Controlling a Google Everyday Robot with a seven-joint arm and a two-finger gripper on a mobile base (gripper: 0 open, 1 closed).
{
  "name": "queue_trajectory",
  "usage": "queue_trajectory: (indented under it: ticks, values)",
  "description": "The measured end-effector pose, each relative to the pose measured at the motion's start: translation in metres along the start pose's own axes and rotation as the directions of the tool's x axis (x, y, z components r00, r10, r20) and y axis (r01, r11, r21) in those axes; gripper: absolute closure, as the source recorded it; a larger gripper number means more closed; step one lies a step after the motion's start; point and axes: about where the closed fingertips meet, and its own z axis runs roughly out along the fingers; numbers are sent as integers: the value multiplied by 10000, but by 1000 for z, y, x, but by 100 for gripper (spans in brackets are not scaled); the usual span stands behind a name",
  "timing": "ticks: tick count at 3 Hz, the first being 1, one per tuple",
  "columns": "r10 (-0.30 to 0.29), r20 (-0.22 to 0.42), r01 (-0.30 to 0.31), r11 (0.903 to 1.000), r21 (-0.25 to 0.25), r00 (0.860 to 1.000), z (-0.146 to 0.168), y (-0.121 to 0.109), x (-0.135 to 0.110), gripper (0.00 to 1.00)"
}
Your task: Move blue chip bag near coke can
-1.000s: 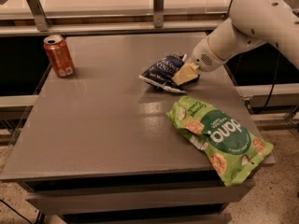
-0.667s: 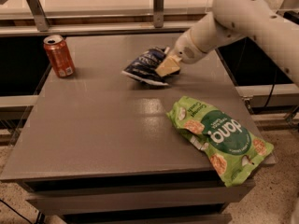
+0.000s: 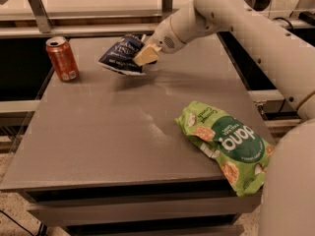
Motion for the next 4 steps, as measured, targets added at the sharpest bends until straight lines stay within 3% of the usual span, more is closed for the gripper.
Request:
queue_trajectory:
  ticks: [2, 4]
  values:
    - [-683, 284, 705, 9937, -871, 9973, 34, 26, -28, 100]
    - [-907, 443, 960, 9860, -1366, 9949, 60, 40, -47, 58]
